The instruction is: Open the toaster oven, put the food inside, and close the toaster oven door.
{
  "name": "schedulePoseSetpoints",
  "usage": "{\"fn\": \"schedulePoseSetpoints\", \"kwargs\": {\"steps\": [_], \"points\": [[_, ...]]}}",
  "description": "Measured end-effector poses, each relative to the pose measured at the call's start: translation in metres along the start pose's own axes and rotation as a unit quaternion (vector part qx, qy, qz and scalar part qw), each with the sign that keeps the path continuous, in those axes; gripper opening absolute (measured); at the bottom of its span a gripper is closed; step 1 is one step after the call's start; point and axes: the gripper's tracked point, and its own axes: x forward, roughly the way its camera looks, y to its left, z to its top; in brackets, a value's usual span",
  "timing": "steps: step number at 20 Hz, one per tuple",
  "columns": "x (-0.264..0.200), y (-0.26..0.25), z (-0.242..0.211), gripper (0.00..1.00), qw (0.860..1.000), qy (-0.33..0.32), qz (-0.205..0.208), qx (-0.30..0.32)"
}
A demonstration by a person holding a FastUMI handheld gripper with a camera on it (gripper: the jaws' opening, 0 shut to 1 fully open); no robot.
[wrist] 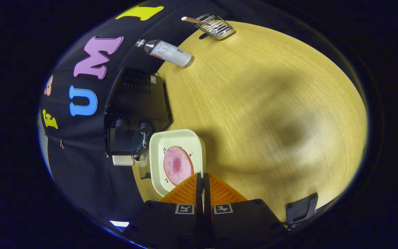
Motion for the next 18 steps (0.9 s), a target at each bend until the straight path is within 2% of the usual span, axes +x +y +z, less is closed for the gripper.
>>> {"fn": "schedulePoseSetpoints", "kwargs": {"steps": [8, 11, 18], "points": [[0.017, 0.078, -0.068, 0.06, 0.995, -0.04, 0.034, 0.082], [0.033, 0.108, -0.081, 0.06, 0.993, -0.067, 0.035, 0.092], [0.085, 0.172, -0.094, 0.06, 0.979, -0.114, 0.032, 0.165]]}}
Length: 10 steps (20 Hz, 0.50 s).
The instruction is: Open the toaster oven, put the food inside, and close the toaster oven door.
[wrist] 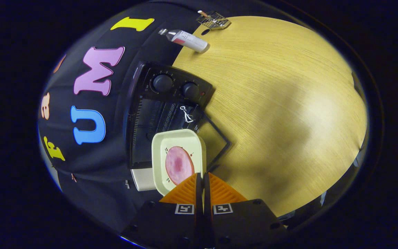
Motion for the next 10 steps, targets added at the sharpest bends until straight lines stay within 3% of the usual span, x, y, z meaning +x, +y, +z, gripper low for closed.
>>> {"fn": "schedulePoseSetpoints", "kwargs": {"steps": [2, 5, 10], "points": [[0.017, 0.022, -0.005, 0.05, 0.999, -0.017, 0.011, 0.036], [0.044, 0.039, -0.004, 0.05, 0.997, -0.052, -0.007, 0.062], [0.081, 0.06, 0.006, 0.05, 0.981, -0.112, -0.022, 0.158]]}}
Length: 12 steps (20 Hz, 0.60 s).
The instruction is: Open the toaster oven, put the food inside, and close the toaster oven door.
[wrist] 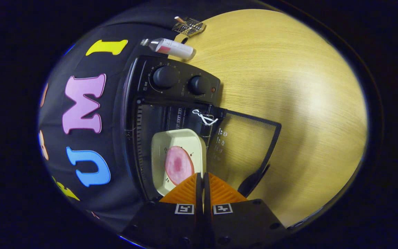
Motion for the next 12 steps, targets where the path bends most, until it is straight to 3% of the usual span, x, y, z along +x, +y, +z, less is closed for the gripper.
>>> {"fn": "schedulePoseSetpoints", "kwargs": {"steps": [4, 12], "points": [[0.028, 0.005, -0.006, 0.05, 0.998, -0.036, -0.026, 0.04], [0.052, 0.025, -0.014, 0.07, 0.996, -0.059, -0.029, 0.056]]}}
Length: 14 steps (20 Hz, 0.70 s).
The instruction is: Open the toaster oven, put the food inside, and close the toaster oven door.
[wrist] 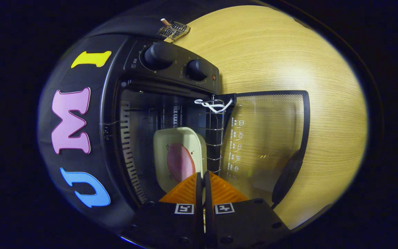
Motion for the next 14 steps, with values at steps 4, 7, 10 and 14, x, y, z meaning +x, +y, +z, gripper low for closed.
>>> {"fn": "schedulePoseSetpoints", "kwargs": {"steps": [4, 7, 10, 14], "points": [[0.001, 0.007, -0.003, 0.11, 1.0, 0.007, 0.012, 0.009], [-0.003, 0.01, -0.005, 0.13, 1.0, 0.019, 0.022, 0.008], [-0.011, 0.02, -0.002, 0.2, 0.999, 0.021, 0.044, 0.015], [-0.028, 0.026, -0.008, 0.34, 0.997, 0.044, 0.069, -0.006]]}}
